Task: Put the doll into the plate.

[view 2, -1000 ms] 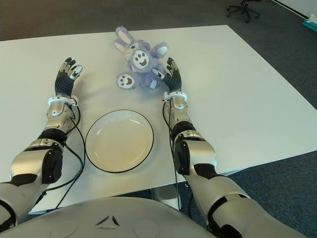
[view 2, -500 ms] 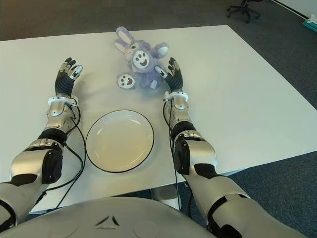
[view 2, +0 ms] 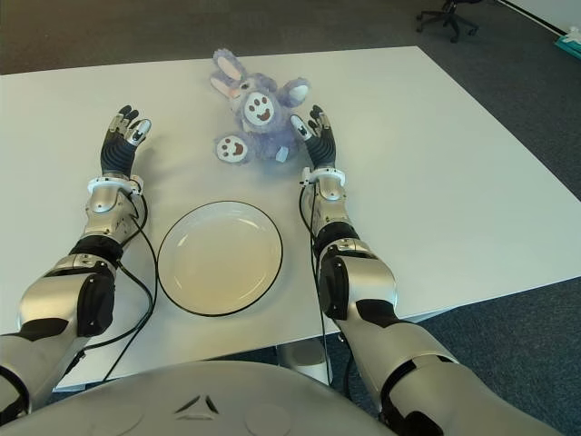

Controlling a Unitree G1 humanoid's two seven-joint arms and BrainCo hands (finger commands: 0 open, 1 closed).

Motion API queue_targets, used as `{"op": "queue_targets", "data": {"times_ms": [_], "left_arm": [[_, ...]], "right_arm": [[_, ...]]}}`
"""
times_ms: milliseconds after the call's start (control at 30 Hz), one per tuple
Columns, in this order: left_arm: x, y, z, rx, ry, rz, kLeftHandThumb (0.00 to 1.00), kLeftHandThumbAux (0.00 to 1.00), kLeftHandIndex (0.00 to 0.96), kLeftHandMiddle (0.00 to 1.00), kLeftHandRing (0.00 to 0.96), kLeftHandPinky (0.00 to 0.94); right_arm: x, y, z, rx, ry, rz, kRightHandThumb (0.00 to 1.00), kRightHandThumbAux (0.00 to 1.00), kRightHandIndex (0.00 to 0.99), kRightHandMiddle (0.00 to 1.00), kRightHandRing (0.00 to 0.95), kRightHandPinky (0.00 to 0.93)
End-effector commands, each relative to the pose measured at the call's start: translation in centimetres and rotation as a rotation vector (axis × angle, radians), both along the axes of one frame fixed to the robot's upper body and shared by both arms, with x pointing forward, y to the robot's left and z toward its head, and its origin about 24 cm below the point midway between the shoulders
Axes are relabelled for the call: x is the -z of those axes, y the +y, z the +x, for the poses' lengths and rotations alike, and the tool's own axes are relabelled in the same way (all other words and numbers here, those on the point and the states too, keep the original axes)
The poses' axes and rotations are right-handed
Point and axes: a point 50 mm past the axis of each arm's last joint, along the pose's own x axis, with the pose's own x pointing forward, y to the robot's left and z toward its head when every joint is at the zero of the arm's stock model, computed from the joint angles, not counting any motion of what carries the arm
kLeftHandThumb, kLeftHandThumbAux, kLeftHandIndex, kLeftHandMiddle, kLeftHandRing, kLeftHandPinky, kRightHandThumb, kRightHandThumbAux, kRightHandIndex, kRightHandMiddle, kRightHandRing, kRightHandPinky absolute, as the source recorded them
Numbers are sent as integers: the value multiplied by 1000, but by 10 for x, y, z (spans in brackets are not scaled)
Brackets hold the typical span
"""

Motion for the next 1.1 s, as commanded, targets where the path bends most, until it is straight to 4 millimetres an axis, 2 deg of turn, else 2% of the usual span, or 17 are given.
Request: {"op": "queue_targets", "data": {"times_ms": [33, 1100], "left_arm": [[63, -4, -41, -19, 271, -74, 22, 536, 0, 85, 24, 0], [63, -3, -40, -20, 272, -81, 24, 534, 0, 81, 24, 0]], "right_arm": [[92, -10, -60, 68, 390, 60, 0, 506, 54, 70, 58, 58], [77, -16, -47, 100, 313, 62, 0, 486, 49, 70, 54, 33]]}}
